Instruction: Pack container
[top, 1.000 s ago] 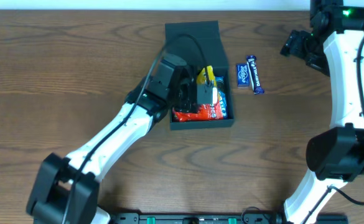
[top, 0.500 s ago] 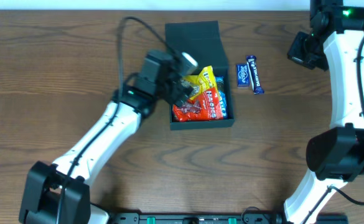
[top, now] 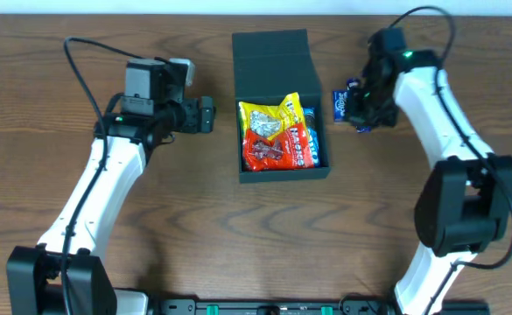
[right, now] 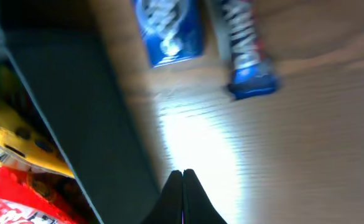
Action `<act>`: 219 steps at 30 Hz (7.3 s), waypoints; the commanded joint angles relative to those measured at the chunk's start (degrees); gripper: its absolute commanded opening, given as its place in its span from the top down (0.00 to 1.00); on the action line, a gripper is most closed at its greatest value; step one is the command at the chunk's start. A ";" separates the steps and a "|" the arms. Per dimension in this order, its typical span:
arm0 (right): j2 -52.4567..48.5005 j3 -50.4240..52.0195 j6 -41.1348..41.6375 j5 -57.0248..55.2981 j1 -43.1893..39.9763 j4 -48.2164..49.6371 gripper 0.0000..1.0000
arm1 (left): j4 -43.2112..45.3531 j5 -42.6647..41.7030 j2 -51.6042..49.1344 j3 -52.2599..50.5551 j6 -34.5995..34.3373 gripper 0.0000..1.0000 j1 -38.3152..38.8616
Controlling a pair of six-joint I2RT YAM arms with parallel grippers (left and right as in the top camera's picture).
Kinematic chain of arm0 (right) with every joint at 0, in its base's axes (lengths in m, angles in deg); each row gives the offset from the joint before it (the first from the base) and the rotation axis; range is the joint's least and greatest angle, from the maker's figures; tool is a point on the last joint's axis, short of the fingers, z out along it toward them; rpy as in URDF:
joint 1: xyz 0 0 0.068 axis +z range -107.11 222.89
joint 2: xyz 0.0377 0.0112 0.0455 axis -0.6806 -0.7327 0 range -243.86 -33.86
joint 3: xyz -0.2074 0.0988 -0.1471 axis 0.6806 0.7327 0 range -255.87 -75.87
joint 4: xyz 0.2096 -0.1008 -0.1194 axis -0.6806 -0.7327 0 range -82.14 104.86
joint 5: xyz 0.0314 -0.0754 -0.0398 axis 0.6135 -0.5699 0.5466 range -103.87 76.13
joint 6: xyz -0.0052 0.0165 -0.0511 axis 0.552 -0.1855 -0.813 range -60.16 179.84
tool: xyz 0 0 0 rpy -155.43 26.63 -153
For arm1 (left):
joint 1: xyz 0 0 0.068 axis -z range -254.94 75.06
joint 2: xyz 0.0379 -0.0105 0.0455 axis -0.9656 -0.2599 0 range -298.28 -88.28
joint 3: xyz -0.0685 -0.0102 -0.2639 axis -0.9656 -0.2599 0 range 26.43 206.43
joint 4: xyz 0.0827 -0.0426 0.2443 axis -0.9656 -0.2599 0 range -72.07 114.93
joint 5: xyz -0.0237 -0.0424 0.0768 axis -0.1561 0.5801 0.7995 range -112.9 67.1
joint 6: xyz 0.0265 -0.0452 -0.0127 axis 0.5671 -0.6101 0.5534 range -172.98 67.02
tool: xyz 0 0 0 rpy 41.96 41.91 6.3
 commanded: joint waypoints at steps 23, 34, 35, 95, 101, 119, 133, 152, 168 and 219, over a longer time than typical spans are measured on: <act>0.35 4.55 6.45 4.07 7.87 5.99 0.98 | -3.37 -3.91 0.85 -0.61 -0.79 0.05 -1.84; 0.35 4.55 6.86 6.16 8.13 6.40 0.98 | -4.28 -3.37 0.85 -0.61 -0.37 0.05 -1.84; 0.35 4.55 6.86 6.19 8.13 6.40 0.98 | -4.39 -3.37 0.85 -0.61 -0.37 0.05 -1.84; -3.37 4.42 -7.80 -16.52 -3.63 21.62 0.66 | -5.35 -3.28 0.83 -0.61 1.25 0.05 -1.84; -5.55 4.42 -7.98 -15.47 -3.61 21.86 0.66 | -4.52 -3.30 0.83 -0.61 1.18 0.05 -1.84; -9.46 4.44 -7.96 -13.92 -3.56 21.64 0.66 | -4.55 -3.30 0.83 -0.61 1.18 0.05 -1.84; -11.26 4.44 -7.91 -11.04 -3.45 21.44 0.79 | -4.55 -3.30 0.83 -0.61 1.18 0.05 -1.84; 2.69 -9.27 -6.62 -3.19 -1.57 0.94 0.98 | -4.63 -3.34 0.83 -0.61 1.16 0.05 -1.84; 5.70 1.42 10.10 -6.67 15.80 1.68 0.98 | -4.59 -3.32 0.83 -0.61 1.16 0.05 -1.84; -9.44 3.39 -2.80 -15.63 2.64 28.96 0.20 | -4.61 -3.32 0.83 -0.61 1.16 0.05 -1.84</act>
